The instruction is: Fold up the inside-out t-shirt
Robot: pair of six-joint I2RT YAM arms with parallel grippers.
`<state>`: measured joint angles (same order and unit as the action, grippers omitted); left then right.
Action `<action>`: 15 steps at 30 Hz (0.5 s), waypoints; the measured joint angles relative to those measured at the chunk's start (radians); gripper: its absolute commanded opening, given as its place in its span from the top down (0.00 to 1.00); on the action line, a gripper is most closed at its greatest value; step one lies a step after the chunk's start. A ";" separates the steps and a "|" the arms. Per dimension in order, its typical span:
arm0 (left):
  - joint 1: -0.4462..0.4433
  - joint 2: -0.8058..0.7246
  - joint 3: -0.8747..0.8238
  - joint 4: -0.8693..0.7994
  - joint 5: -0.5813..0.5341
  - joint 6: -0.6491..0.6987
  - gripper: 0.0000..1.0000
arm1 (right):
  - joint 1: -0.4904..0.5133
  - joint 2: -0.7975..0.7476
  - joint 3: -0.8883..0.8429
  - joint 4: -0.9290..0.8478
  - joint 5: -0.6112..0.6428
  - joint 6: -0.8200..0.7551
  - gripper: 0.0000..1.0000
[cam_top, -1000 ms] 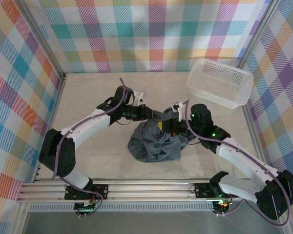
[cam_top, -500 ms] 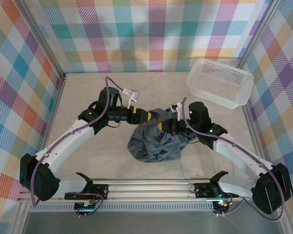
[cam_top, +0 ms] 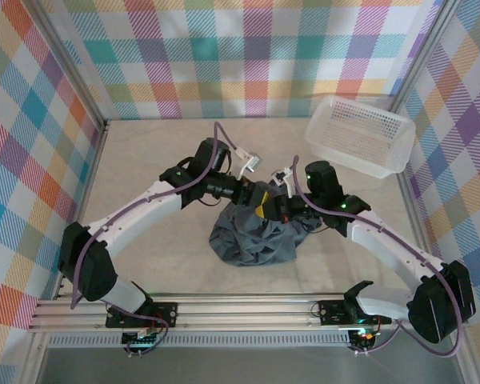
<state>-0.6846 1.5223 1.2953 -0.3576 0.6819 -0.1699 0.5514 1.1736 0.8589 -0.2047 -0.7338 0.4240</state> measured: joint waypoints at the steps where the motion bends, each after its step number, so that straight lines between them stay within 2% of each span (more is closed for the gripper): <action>1: -0.003 0.007 0.000 0.007 -0.002 -0.027 1.00 | 0.000 0.000 0.001 0.000 0.009 -0.005 0.91; 2: -0.006 0.009 0.000 0.014 -0.007 -0.052 1.00 | 0.001 -0.002 0.001 -0.001 0.027 -0.012 0.89; 4: -0.006 0.006 -0.001 0.026 -0.023 -0.100 1.00 | 0.003 -0.011 0.000 -0.005 0.080 -0.018 0.79; 6: 0.007 -0.002 -0.008 0.053 -0.037 -0.166 1.00 | 0.005 -0.033 -0.004 -0.008 0.163 -0.027 0.82; 9: 0.045 -0.038 -0.048 0.118 -0.036 -0.311 1.00 | 0.006 -0.068 -0.027 -0.023 0.310 -0.050 0.94; 12: 0.114 -0.077 -0.076 0.163 -0.024 -0.489 1.00 | 0.006 -0.076 -0.076 -0.043 0.483 -0.068 0.92; 15: 0.146 -0.091 -0.080 0.169 0.014 -0.606 1.00 | 0.014 -0.076 -0.121 -0.028 0.558 -0.087 0.84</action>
<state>-0.5388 1.4311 1.2156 -0.1883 0.6964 -0.7761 0.5655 1.0973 0.7383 -0.2329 -0.1753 0.3374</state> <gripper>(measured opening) 0.057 0.105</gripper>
